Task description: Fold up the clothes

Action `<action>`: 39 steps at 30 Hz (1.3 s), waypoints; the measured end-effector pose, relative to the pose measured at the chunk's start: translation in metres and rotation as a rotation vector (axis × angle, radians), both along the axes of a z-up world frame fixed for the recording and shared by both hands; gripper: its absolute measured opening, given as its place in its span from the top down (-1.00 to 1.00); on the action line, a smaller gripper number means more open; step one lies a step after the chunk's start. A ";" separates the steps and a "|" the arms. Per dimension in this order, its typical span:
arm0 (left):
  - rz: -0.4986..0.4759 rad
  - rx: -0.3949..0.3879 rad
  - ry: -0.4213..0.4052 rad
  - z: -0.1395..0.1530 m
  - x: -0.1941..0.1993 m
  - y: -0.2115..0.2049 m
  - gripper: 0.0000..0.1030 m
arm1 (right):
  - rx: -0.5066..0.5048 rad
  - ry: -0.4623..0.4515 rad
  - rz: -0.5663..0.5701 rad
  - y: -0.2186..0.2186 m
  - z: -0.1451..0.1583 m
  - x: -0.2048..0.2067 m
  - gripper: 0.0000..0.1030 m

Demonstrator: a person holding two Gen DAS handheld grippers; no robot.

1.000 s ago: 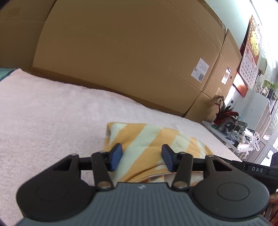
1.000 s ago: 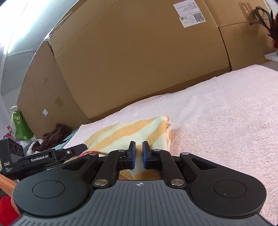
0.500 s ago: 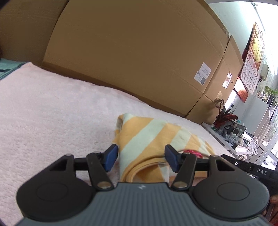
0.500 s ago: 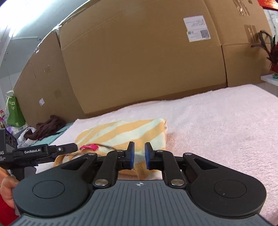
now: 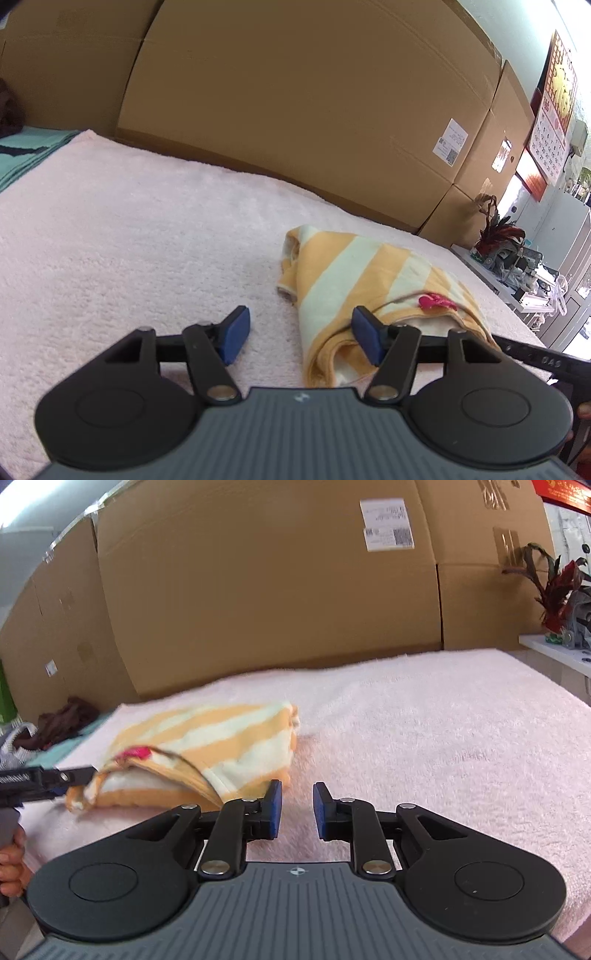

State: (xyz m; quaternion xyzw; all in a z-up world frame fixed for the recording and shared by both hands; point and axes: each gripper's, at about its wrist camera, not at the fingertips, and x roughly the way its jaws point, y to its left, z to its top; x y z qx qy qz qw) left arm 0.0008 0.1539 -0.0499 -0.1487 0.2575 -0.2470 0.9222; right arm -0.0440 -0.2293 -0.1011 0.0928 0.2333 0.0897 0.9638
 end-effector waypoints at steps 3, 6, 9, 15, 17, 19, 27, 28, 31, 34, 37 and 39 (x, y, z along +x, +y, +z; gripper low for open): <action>-0.026 -0.078 0.023 0.003 -0.003 0.013 -0.30 | 0.007 -0.026 0.008 -0.004 0.002 -0.005 0.62; -0.024 -0.176 0.041 0.007 0.001 0.030 -0.34 | 0.113 -0.039 -0.004 -0.021 0.006 -0.007 0.58; -0.023 -0.277 0.083 0.008 0.016 0.041 -0.35 | 0.214 -0.013 -0.021 -0.039 0.010 -0.003 0.48; -0.086 -0.254 0.124 0.001 0.048 0.029 -0.36 | 0.413 0.061 0.035 -0.057 0.014 0.013 0.33; -0.115 -0.253 0.130 -0.002 0.055 0.024 -0.42 | 0.472 0.084 0.057 -0.059 0.014 0.021 0.25; -0.145 -0.251 0.136 -0.004 0.061 0.019 -0.44 | 0.520 0.112 0.091 -0.059 0.013 0.031 0.17; -0.287 -0.264 0.205 -0.002 0.058 0.011 -0.57 | 0.583 0.291 0.178 -0.046 0.004 0.067 0.02; -0.302 -0.276 0.206 -0.003 0.055 0.010 -0.57 | 0.576 0.301 0.191 -0.044 0.005 0.069 0.01; -0.317 -0.296 0.198 -0.006 0.051 0.008 -0.59 | 0.535 0.316 0.224 -0.036 0.009 0.074 -0.02; -0.319 -0.390 0.224 -0.009 0.056 0.016 -0.63 | 0.551 0.333 0.260 -0.031 0.009 0.081 -0.12; -0.325 -0.416 0.228 -0.010 0.057 0.016 -0.72 | 0.557 0.337 0.287 -0.026 0.008 0.090 -0.11; -0.330 -0.428 0.226 -0.010 0.057 0.016 -0.88 | 0.555 0.320 0.298 -0.022 0.008 0.092 -0.11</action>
